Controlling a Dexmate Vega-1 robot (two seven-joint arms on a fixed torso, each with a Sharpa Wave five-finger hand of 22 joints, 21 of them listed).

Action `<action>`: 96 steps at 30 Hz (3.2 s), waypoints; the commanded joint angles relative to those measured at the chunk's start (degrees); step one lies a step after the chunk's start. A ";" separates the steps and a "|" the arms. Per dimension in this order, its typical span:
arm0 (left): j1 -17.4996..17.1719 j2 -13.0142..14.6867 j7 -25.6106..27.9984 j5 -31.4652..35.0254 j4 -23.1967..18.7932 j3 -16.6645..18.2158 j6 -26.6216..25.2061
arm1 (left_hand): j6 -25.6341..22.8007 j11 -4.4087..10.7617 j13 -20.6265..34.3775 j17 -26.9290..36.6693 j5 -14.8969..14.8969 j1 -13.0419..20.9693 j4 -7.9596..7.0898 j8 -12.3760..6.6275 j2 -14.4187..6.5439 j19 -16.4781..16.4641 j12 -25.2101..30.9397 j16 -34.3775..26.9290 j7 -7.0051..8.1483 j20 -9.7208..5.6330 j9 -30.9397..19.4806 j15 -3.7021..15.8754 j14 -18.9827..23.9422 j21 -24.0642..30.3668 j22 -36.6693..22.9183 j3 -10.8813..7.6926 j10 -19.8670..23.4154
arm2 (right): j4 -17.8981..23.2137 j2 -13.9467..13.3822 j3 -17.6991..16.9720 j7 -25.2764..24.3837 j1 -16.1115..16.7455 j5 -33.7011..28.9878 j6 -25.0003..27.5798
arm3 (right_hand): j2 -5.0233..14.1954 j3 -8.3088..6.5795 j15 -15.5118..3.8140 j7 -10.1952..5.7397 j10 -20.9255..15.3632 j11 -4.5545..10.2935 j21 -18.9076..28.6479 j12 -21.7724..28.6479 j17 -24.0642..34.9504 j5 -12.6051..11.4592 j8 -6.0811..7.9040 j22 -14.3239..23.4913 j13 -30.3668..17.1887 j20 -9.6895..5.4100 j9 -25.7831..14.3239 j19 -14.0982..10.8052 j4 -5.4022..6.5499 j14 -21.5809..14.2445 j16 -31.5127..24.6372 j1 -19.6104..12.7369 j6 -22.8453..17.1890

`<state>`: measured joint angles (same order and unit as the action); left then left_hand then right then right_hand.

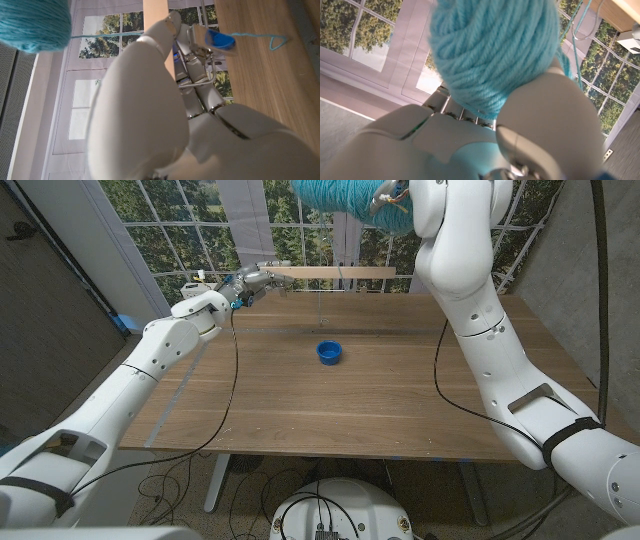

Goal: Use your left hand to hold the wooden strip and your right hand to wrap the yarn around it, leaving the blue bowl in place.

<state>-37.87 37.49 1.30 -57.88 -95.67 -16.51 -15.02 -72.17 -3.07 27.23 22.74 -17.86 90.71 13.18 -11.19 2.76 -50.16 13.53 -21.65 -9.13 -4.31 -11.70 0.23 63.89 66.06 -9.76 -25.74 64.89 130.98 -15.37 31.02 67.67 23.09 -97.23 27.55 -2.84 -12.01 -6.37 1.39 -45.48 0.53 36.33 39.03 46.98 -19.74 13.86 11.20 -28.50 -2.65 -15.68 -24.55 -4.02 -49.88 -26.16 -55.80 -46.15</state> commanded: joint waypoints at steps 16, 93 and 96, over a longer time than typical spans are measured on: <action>7.21 -5.52 -2.28 3.49 9.28 -3.61 0.00 | -0.15 0.17 0.26 0.23 -0.33 -0.11 -3.22 0.00 -0.77 -2.92 -0.14 -0.25 -0.19 -6.55 -0.22 5.97 6.18 0.24 -0.07 -3.56 -0.01 | 24.57 -27.19 -6.75 11.29 -0.41 29.98 28.21 | 11.83 -2.44 -6.71 -10.54 -8.71 7.29 0.93 -0.57 0.96 -0.42 -0.36 0.05 0.23 -3.54 -0.15 -0.39 3.04 -1.98 -0.41 -11.55 -11.77; 10.01 -8.61 -3.67 4.27 8.00 -3.41 0.90 | -0.14 0.17 0.59 0.27 -0.48 -0.29 -3.20 0.05 -0.71 -3.14 -0.32 -0.15 -0.27 -6.58 -0.19 6.05 6.12 0.04 -0.04 -3.80 -0.05 | 0.54 -58.38 -13.85 -56.56 21.60 133.58 37.45 | 12.28 -0.55 -6.00 -7.75 -9.78 4.44 2.43 -1.95 4.21 0.02 -1.06 0.36 -0.20 -2.11 0.49 1.09 2.82 -2.54 -1.84 -13.27 -12.22; 9.64 -8.28 -4.25 3.89 7.70 -3.24 0.99 | -0.11 0.24 0.59 0.21 -0.48 -0.33 -3.23 0.06 -0.73 -3.16 -0.33 -0.10 -0.18 -6.57 -0.19 6.03 6.08 0.05 -0.05 -3.80 -0.06 | -2.77 -57.06 -10.51 -57.18 18.81 132.36 36.24 | 12.32 -0.54 -6.05 -7.79 -9.79 4.48 2.48 -2.00 4.23 0.00 -1.09 0.34 -0.23 -2.12 0.52 1.12 2.83 -2.55 -1.80 -13.35 -12.25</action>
<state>-27.02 28.30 -2.12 -52.66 -86.38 -20.65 -13.74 -72.17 -3.08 27.74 22.72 -18.07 90.36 13.09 -11.20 2.86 -50.27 13.30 -21.42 -9.07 -4.21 -11.68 0.24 63.88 65.83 -9.56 -25.80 64.89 139.96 -74.58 9.12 14.62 50.39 34.16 68.01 -3.17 -10.90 -6.88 2.66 -49.17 -0.31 38.54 37.04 51.10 -19.65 12.54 11.33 -28.66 -2.35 -15.07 -23.64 -2.91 -52.38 -27.82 -56.13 -49.05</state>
